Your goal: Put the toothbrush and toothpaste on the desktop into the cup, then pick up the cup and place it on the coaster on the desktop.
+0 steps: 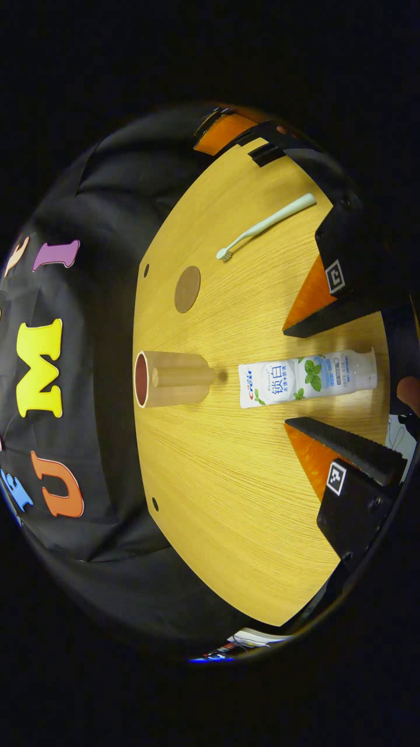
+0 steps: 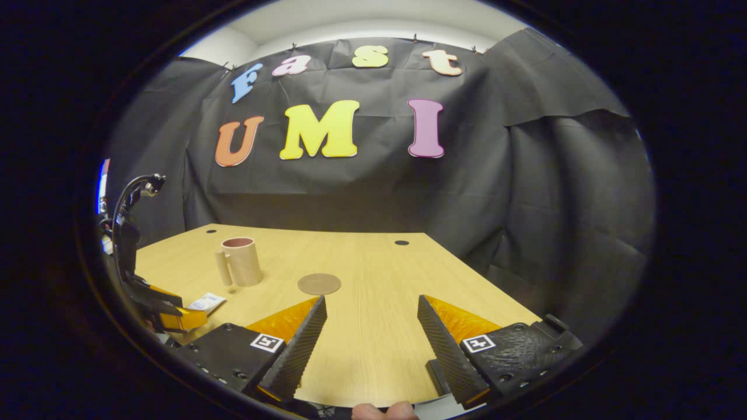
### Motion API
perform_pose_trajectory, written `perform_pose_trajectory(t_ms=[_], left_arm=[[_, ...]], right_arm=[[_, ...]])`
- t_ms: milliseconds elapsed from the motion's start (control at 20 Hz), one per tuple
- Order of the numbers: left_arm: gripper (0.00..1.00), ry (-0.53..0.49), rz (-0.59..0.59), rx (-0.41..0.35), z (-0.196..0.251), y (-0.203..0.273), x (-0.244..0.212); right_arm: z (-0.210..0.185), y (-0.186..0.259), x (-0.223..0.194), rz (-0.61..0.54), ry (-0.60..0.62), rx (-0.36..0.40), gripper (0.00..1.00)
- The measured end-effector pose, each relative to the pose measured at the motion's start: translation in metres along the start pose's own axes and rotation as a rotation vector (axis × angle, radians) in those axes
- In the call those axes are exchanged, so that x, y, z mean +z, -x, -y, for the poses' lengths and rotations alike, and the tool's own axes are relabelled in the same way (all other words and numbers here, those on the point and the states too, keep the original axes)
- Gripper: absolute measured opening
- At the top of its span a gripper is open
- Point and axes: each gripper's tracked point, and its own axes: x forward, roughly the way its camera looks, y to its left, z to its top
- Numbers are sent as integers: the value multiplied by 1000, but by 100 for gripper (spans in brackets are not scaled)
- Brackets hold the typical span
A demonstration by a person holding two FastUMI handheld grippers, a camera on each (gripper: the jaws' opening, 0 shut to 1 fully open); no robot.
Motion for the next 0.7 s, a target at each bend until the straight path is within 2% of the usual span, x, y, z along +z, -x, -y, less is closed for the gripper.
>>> perform_pose_trajectory(t_ms=[300,350,400,450,550,700], left_arm=[[68,4,-42,20,2,-5,-10],[72,9,-51,25,1,-6,-11],[62,16,-42,30,0,-6,-10],[61,25,-43,33,0,-4,-11],[47,17,-43,44,-2,-5,-12],[43,29,-44,29,1,-2,-12]], right_arm=[[-13,-1,-7,-26,4,28,95],[-14,-1,-8,-27,4,32,95],[-16,-1,-8,-32,2,38,95],[-19,-2,-9,-38,1,44,96],[-25,-2,-9,-53,1,58,95],[-42,-2,-11,-74,-6,111,95]])
